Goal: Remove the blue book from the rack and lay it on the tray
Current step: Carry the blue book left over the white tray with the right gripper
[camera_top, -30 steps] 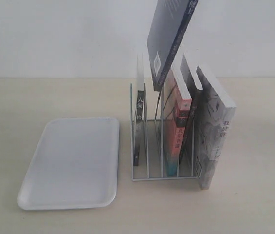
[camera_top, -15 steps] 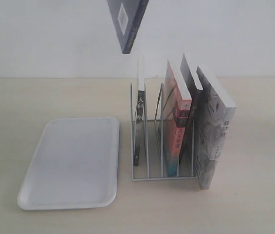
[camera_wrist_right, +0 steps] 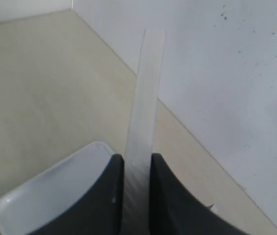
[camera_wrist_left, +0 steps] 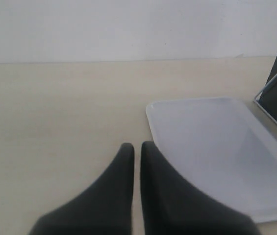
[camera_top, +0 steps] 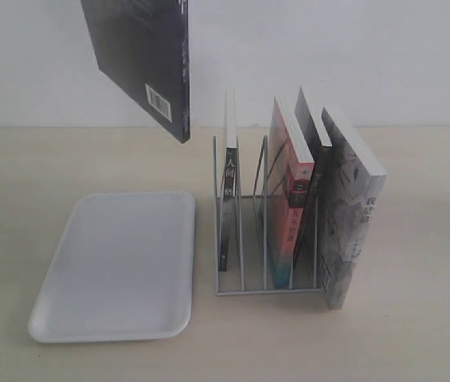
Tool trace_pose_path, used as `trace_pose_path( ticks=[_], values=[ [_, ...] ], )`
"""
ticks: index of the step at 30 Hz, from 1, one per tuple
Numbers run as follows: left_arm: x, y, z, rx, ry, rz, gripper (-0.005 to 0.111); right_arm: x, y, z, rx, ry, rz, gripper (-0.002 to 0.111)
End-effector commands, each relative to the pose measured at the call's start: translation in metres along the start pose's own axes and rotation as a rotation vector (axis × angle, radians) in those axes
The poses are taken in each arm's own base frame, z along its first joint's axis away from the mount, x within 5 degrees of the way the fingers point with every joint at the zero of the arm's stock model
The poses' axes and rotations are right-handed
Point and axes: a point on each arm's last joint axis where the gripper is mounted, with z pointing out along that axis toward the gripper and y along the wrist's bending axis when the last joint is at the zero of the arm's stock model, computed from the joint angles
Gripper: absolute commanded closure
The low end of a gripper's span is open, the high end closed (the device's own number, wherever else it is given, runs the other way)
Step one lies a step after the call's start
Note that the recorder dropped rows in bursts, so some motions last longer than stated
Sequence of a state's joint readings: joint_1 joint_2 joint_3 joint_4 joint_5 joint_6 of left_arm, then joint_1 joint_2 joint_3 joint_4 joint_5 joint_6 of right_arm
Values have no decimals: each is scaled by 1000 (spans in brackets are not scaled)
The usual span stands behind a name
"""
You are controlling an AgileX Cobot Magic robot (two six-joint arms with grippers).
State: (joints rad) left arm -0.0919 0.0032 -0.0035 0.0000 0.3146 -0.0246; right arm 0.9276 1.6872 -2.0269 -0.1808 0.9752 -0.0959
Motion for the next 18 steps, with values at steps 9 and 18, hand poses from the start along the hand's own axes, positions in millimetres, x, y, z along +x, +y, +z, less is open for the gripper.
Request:
trace_pose_path(
  ticks=[9,18],
  values=[
    [1,0,0,-2,-5,-7,103,21,21,92,-55,80,-321,108],
    [1,0,0,-2,-5,-7,103,45,42,145,-176,125,-482,108]
  ],
)
